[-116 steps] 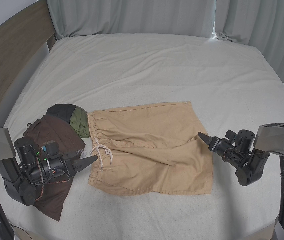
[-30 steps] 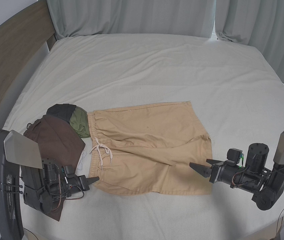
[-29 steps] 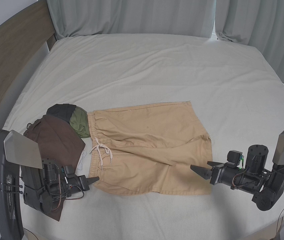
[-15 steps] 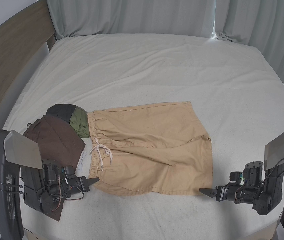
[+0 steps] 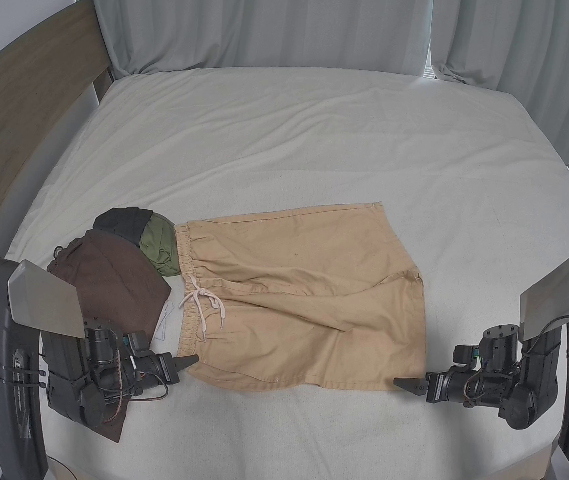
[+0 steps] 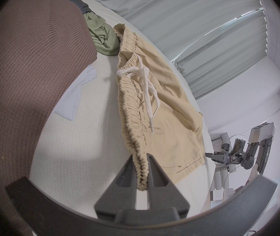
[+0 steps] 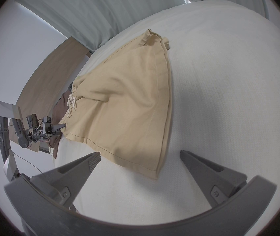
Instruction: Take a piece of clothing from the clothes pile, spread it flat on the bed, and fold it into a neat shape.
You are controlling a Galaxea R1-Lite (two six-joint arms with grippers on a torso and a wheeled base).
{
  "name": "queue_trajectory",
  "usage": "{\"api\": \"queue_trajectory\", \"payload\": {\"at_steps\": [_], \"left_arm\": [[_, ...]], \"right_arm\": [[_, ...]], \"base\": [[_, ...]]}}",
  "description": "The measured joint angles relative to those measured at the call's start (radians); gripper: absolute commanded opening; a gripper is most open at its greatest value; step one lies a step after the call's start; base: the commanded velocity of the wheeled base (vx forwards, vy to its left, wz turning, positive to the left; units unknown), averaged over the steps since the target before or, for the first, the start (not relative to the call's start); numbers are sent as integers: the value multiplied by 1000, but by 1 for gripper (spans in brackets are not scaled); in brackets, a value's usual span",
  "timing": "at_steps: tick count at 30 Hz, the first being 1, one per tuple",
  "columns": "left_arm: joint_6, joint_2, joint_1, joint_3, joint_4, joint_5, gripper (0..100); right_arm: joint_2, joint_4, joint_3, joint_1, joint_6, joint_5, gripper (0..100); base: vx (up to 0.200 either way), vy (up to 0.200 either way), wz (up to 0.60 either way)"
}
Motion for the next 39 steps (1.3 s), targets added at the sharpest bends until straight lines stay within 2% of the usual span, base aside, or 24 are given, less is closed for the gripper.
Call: {"api": "queue_trajectory", "payload": {"at_steps": [1, 13, 20, 26, 32, 39], "left_arm": [[0, 0, 0, 0, 0, 0, 0], [0, 4, 3, -5, 0, 0, 0], [-1, 4, 14, -5, 0, -20, 0], [63, -15, 46, 39, -2, -97, 0], [153, -48, 103, 163, -2, -166, 0], [176, -112, 146, 274, 0, -238, 0]], "right_arm": [[3, 0, -2, 1, 0, 4, 0], [25, 3, -20, -6, 2, 23, 0], [16, 1, 24, -21, -2, 19, 0], [-31, 1, 67, -42, -3, 36, 0], [-76, 3, 135, -68, -3, 96, 0], [-113, 8, 156, -79, -6, 118, 0]], "base": [[0, 0, 0], [0, 0, 0], [0, 0, 0], [0, 0, 0], [0, 0, 0], [0, 0, 0]]}}
